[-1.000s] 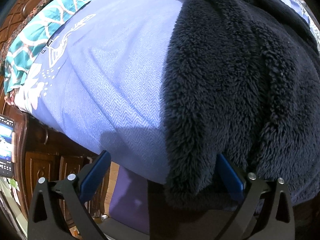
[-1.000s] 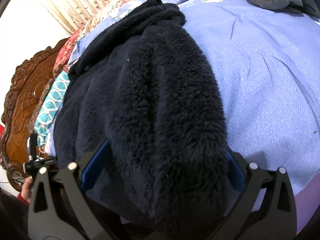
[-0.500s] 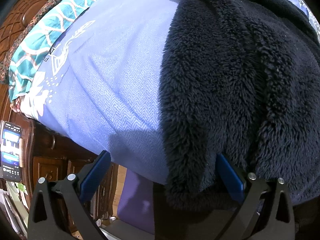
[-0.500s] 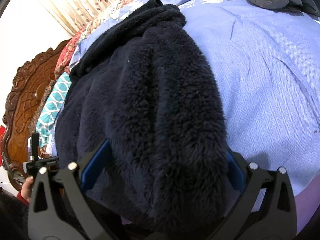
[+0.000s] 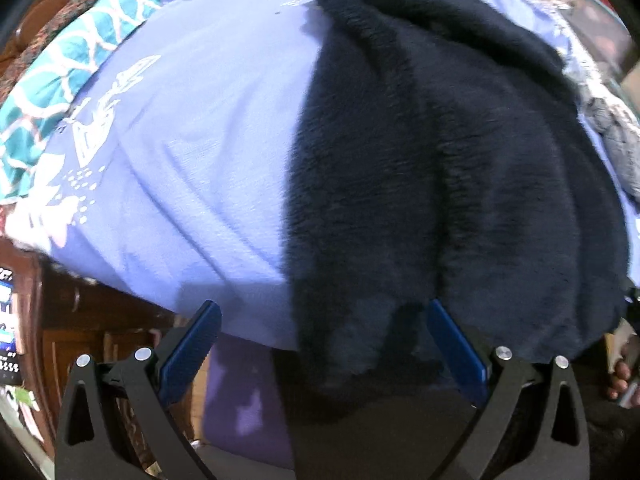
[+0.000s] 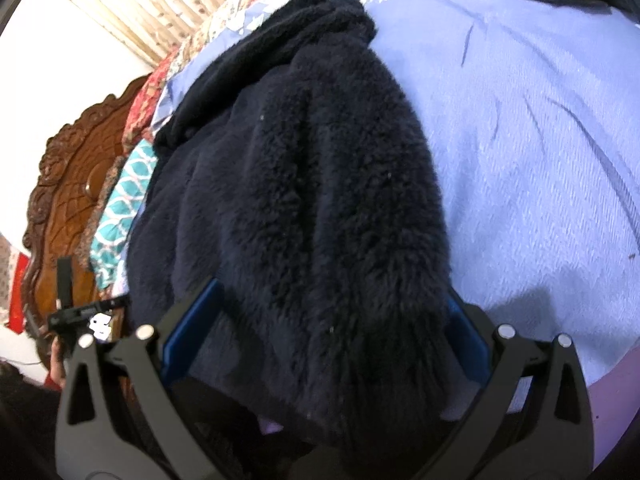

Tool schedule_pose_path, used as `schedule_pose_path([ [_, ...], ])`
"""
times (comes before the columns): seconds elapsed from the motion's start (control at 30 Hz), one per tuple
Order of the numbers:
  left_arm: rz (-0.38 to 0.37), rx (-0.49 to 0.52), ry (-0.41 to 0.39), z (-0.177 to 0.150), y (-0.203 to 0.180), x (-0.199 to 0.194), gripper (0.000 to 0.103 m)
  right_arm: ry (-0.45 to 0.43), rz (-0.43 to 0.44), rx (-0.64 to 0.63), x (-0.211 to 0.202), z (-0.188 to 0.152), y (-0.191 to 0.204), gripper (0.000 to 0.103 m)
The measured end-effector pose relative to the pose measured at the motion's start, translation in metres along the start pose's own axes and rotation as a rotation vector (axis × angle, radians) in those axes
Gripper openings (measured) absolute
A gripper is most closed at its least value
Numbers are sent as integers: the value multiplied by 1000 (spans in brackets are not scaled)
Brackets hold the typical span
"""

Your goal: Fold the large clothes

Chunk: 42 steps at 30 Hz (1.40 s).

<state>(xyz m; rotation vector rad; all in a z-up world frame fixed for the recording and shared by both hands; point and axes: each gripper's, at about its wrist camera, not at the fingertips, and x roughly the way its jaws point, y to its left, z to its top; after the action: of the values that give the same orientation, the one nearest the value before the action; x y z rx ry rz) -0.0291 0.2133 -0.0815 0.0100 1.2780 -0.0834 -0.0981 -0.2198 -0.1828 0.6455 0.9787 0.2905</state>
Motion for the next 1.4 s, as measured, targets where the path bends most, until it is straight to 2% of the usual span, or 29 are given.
schedule_pose_path([
  [0.07, -4, 26, 1, 1, -8, 0, 114, 23, 16, -5, -2, 1, 0, 94],
  [0.1, 6, 43, 19, 3, -13, 5, 113, 33, 25, -4, -2, 1, 0, 88],
  [0.13, 10, 49, 44, 4, -15, 11, 111, 54, 55, 0, -1, 1, 0, 69],
  [0.17, 6, 47, 70, 4, -17, 16, 105, 92, 88, 4, 2, 2, 1, 42],
  [0.2, -19, 43, 113, 4, -19, 23, 81, 114, 103, -8, 3, 1, 4, 31],
  [0.23, -51, 38, 148, 4, -21, 27, 62, 122, 130, -33, 1, 1, 11, 29],
  [0.27, -56, 42, 153, 5, -25, 25, 54, 125, 164, -65, -3, 2, 18, 27],
  [0.3, -47, 60, 144, 6, -29, 21, 37, 121, 189, -100, -8, 4, 26, 27],
  [0.37, -75, 70, 132, 9, -32, 7, 34, 104, 220, -157, -20, 11, 38, 25],
  [0.47, -218, -3, 110, 19, -18, -22, 32, 54, 284, -176, -40, 34, 47, 25],
  [0.57, -408, -112, 28, 42, -2, -59, 31, -6, 323, -185, -55, 59, 54, 25],
  [0.63, -485, -146, -31, 59, 5, -79, 31, -46, 361, -175, -61, 80, 59, 25],
  [0.73, -581, -190, -120, 101, 15, -102, 31, -109, 413, -134, -62, 133, 64, 25],
  [0.83, -589, -205, -178, 158, 16, -109, 31, -160, 439, -63, -56, 191, 71, 25],
  [0.87, -577, -203, -195, 183, 15, -110, 31, -179, 445, -35, -52, 219, 73, 24],
  [0.93, -556, -217, -211, 225, 13, -102, 31, -205, 412, 9, -39, 270, 77, 23],
  [1.0, -503, -284, -207, 283, 22, -82, 32, -208, 329, 116, -12, 326, 73, 24],
  [1.03, -467, -329, -192, 311, 26, -67, 37, -204, 265, 171, 11, 355, 68, 34],
  [1.07, -438, -352, -167, 333, 27, -59, 39, -203, 204, 188, 26, 371, 64, 59],
  [1.1, -373, -364, -101, 358, 27, -33, 40, -202, 129, 219, 41, 386, 57, 68],
  [1.13, -332, -378, -48, 367, 33, -14, 40, -211, 68, 266, 53, 392, 47, 77],
  [1.17, -290, -408, 25, 377, 34, 12, 40, -243, 23, 339, 60, 391, 32, 79],
  [1.23, -282, -443, 64, 379, 45, 29, 40, -289, 65, 412, 60, 385, 17, 80],
  [1.27, -291, -442, 52, 380, 50, 29, 40, -321, 60, 397, 55, 380, 16, 80],
  [1.33, -353, -426, -32, 378, 54, 18, 40, -368, -3, 244, 47, 374, 35, 80],
  [1.4, -394, -428, -114, 378, 50, 2, 40, -365, -44, -1, 52, 366, 78, 80],
])
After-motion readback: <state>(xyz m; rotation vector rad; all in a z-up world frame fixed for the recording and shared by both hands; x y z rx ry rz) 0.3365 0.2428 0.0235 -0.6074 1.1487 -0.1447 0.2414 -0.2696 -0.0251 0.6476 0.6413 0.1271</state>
